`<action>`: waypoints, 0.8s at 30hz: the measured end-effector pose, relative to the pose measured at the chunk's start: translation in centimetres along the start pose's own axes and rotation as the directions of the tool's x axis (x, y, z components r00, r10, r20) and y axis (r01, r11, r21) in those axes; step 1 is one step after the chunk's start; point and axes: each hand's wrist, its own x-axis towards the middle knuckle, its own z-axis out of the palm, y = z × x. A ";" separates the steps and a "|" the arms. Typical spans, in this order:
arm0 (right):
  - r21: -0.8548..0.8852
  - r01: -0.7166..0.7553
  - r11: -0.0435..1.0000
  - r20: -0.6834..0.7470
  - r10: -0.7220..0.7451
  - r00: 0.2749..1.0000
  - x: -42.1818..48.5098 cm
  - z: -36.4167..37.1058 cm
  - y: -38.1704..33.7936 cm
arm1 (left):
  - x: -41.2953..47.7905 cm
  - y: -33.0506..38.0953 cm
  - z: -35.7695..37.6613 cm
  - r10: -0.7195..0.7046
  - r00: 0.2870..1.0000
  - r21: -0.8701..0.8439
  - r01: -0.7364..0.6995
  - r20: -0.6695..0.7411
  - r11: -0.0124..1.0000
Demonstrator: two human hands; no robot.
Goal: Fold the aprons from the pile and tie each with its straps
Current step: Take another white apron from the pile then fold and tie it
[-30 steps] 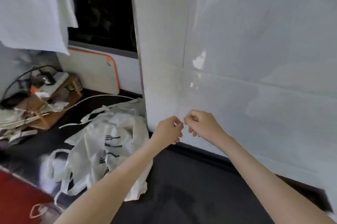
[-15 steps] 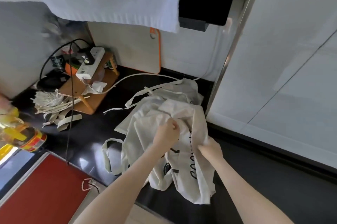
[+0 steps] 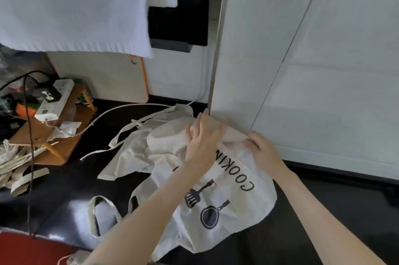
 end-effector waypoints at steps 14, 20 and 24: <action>-0.066 -0.032 0.997 -0.147 0.022 0.989 -19.0 -19.2 3.4 | -8.4 18.1 -6.2 -0.017 0.909 -0.260 0.137 0.416 0.956; -0.164 -0.106 0.981 -0.059 0.098 0.993 -27.1 -21.4 2.6 | -14.2 25.5 -7.1 -0.157 0.807 -0.519 0.501 0.570 0.692; 0.171 -0.142 0.975 0.279 0.090 0.956 -30.4 -18.8 -0.4 | -16.1 29.0 -9.5 0.032 0.761 -0.705 0.585 0.648 0.401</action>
